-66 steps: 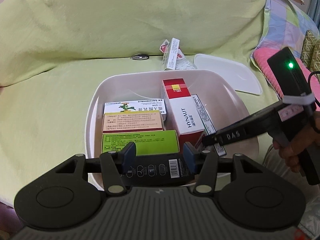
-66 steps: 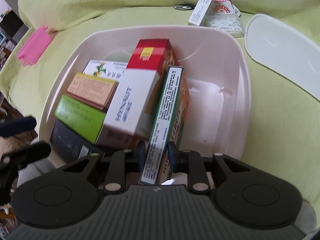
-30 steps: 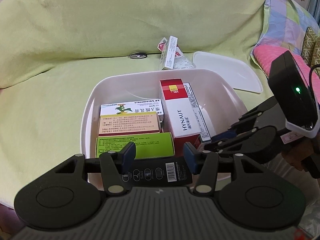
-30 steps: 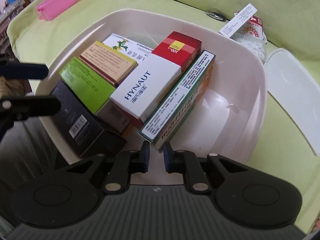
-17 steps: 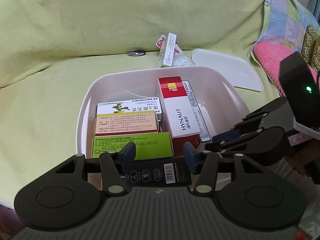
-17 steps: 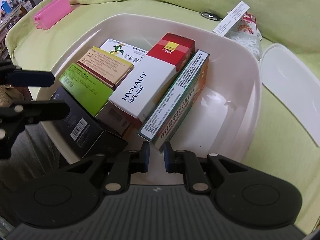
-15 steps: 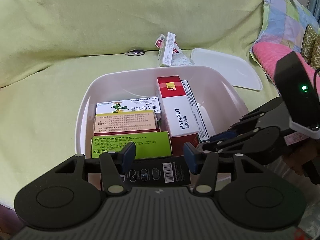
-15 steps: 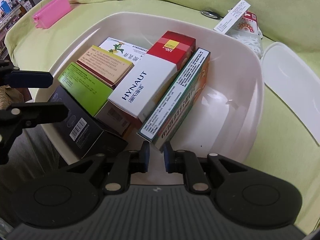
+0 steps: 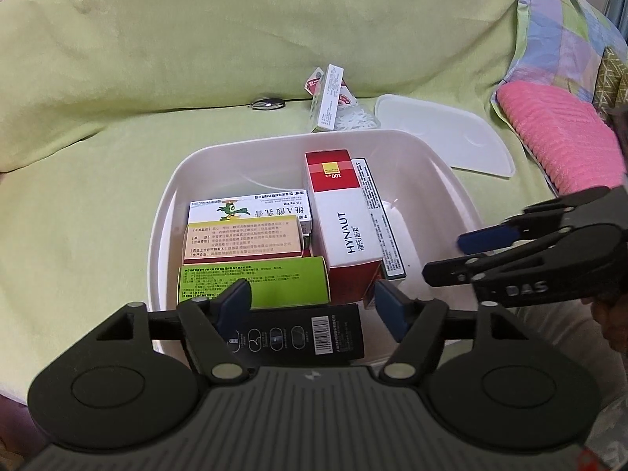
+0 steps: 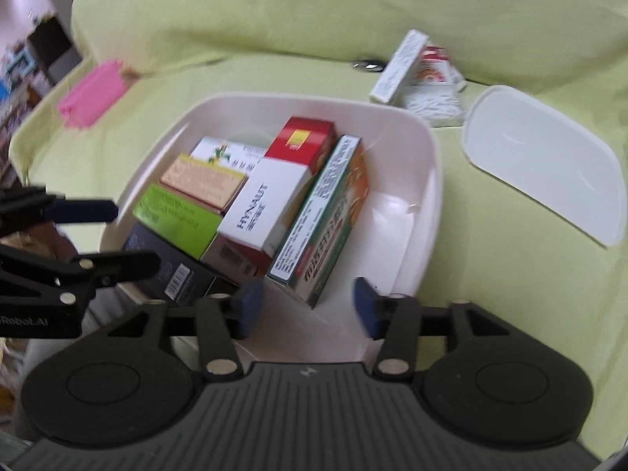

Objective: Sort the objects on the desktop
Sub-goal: 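Move the right gripper from the bin toward the white box by the floss pack, then close the right gripper on the white-and-green medicine box, then carry the white box with the right gripper over the bin, then lower the white box into the bin and open the right gripper, then raise the right gripper up out of the bin, then move the right gripper toward the clear box of white floss picks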

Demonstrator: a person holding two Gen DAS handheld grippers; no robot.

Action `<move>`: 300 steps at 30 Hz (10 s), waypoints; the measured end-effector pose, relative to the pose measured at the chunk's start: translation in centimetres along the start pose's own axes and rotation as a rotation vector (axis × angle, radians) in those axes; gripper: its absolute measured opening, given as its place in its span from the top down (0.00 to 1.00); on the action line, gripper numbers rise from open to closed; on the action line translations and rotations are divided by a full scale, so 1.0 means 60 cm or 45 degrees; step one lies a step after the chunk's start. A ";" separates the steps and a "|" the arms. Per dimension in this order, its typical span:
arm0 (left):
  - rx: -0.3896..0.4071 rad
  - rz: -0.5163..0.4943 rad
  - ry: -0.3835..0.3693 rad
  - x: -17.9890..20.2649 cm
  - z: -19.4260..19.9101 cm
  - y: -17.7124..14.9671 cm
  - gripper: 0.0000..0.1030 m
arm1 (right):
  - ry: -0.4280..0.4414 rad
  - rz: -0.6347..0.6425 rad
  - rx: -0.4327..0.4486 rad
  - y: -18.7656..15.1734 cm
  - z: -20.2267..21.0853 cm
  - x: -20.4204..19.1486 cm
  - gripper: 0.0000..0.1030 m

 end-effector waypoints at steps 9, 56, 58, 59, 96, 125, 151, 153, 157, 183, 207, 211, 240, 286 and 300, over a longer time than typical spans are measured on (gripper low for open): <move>-0.064 0.066 0.073 -0.001 0.014 0.008 0.21 | 0.054 -0.173 0.106 -0.017 0.045 0.025 0.08; 0.119 0.094 0.272 0.029 0.078 0.056 0.02 | 0.028 -0.377 0.570 -0.028 0.154 0.056 0.01; 0.086 0.111 0.264 0.026 0.072 0.059 0.02 | 0.070 -0.402 0.536 -0.027 0.145 0.060 0.01; 0.073 0.121 0.258 0.025 0.069 0.059 0.02 | 0.096 -0.420 0.512 -0.026 0.141 0.062 0.01; -0.071 0.156 0.230 -0.080 -0.083 0.135 0.01 | -0.219 -0.241 0.213 0.239 -0.095 0.163 0.01; 0.052 -0.140 -0.111 -0.119 -0.172 0.250 0.01 | -0.045 -0.203 0.032 0.380 -0.313 0.161 0.52; 0.074 -0.145 -0.109 -0.072 -0.111 0.223 0.01 | 0.048 -0.260 0.317 0.367 -0.103 0.139 0.79; 0.080 -0.148 -0.113 -0.063 -0.094 0.215 0.01 | 0.057 -0.266 0.354 0.354 -0.066 0.135 0.79; 0.097 -0.160 -0.125 -0.045 -0.064 0.200 0.01 | 0.072 -0.269 0.399 0.322 -0.005 0.126 0.79; 0.098 -0.196 -0.148 0.017 0.043 0.091 0.01 | 0.026 -0.328 0.140 0.089 0.025 0.057 0.79; 0.046 -0.144 -0.135 -0.004 0.027 0.066 0.01 | -0.209 -0.336 -0.078 0.070 -0.107 0.028 0.77; 0.042 -0.142 -0.137 -0.006 0.026 0.065 0.01 | -0.194 -0.333 -0.079 0.071 -0.109 0.033 0.78; 0.028 -0.153 -0.089 -0.015 0.041 0.045 0.01 | -0.101 0.479 -0.381 0.011 -0.115 -0.032 0.72; 0.002 -0.146 -0.076 -0.002 0.019 0.052 0.01 | -0.046 0.366 -0.106 0.037 -0.075 -0.024 0.71; 0.016 -0.201 -0.058 0.031 0.027 0.069 0.01 | -0.037 -0.009 0.165 0.030 0.067 0.093 0.24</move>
Point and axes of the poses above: each gripper's, at about its wrist camera, not at the fingertips, and z roughly against the way its jaws point, x to its right, y to its top, the point moved 4 cm from there along -z, roughly the way its jaws point, and after that the axes turned 1 degree about -x, right-handed, at the moved point
